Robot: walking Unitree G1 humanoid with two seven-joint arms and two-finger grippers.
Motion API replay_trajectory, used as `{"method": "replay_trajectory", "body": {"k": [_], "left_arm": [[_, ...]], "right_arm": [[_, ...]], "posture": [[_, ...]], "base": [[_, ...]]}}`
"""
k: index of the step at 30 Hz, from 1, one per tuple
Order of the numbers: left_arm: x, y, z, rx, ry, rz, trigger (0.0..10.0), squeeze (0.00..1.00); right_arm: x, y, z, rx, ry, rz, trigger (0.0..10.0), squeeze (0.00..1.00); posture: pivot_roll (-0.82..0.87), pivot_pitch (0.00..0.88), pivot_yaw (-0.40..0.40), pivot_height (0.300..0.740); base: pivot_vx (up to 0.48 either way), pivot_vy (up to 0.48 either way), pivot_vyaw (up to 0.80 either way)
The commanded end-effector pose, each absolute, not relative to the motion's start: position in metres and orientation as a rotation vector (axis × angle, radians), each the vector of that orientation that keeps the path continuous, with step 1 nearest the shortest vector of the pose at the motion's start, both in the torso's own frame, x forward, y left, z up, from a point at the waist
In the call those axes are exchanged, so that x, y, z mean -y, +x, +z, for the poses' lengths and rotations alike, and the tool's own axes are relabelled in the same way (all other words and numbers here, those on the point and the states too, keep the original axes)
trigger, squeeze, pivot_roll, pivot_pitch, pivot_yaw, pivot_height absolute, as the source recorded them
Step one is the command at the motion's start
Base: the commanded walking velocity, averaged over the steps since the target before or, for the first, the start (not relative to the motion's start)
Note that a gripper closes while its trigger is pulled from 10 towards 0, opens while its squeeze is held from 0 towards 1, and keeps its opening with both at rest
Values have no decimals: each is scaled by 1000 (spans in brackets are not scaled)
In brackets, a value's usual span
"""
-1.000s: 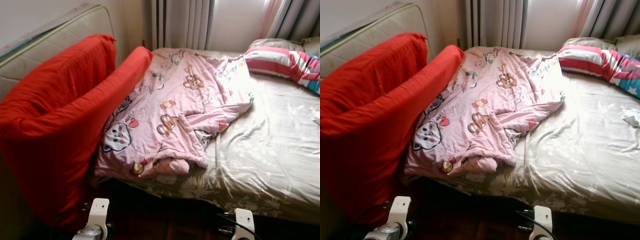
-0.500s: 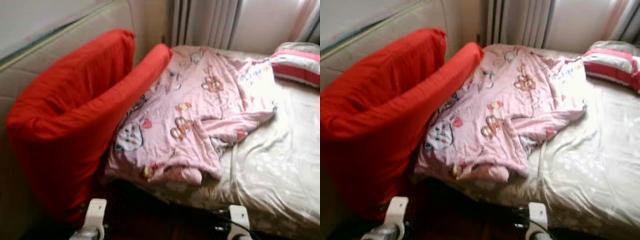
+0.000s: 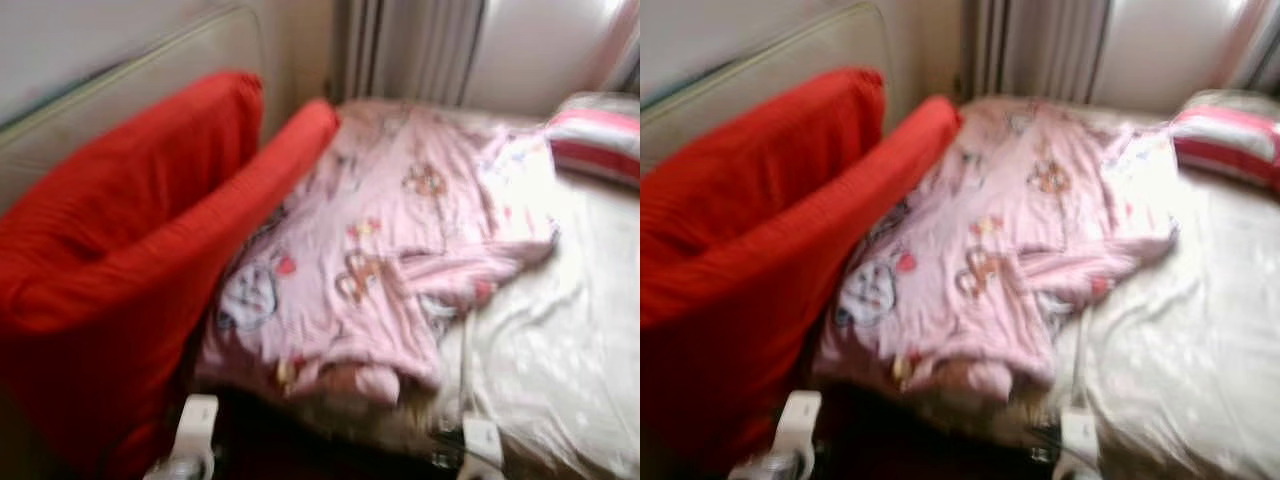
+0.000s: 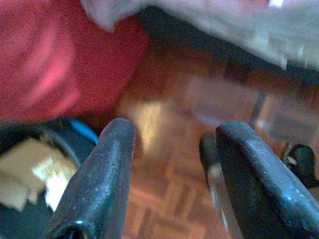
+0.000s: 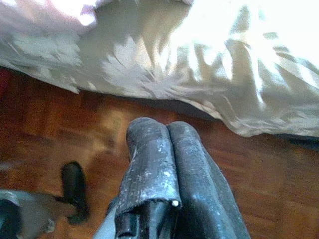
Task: Clean up the room
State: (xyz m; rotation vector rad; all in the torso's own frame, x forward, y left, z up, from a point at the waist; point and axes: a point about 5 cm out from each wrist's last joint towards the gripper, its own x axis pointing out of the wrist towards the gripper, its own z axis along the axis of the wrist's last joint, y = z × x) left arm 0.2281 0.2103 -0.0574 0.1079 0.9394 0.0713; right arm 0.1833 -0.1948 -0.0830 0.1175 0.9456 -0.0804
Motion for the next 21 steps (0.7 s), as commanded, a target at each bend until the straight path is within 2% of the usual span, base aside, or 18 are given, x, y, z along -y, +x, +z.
{"method": "replay_trajectory", "body": {"k": [1,12,21], "left_arm": [[-206,228,-59,-930,77,73,10000,0],[-205,231,-56,-865,32,86,10000,0],[-206,234,-51,-773,21,104,10000,0]], "right_arm": [[204,182,-82,-936,98,-98,10000,0],[204,191,-74,-813,75,-78,10000,0],[202,202,-62,-637,14,-19,10000,0]], "posture": [[-108,24,27,740],[-110,17,31,740],[-120,0,34,740]], "base": [[0,0,0],[0,0,0],[0,0,0]]}}
